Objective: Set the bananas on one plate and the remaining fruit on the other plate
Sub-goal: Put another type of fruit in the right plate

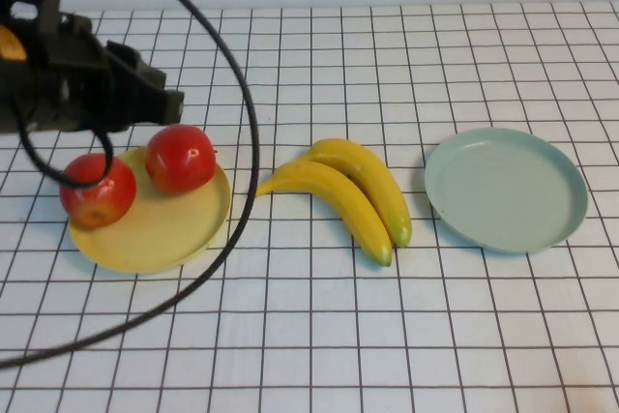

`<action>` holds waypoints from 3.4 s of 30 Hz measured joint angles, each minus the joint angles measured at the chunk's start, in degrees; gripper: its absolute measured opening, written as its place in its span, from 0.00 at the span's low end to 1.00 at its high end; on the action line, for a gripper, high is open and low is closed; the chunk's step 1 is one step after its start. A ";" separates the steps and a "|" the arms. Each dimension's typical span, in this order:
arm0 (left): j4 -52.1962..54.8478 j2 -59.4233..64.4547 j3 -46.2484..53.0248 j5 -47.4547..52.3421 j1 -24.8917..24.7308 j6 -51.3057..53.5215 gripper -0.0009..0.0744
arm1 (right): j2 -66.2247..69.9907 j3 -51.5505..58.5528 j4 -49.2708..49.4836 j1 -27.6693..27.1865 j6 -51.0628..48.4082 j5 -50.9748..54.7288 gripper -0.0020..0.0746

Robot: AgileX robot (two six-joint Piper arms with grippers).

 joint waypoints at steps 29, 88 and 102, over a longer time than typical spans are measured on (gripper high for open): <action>24.27 -51.29 45.21 -8.25 4.80 -19.22 0.01 | 0.00 0.00 0.00 0.00 0.00 0.00 0.01; 7.74 -71.34 67.84 -14.77 18.19 -7.25 0.01 | 0.00 0.00 12.43 0.00 3.12 0.00 0.01; 7.74 -71.34 67.84 -14.77 18.19 -7.25 0.01 | 0.00 0.00 60.29 0.00 7.57 -12.82 0.01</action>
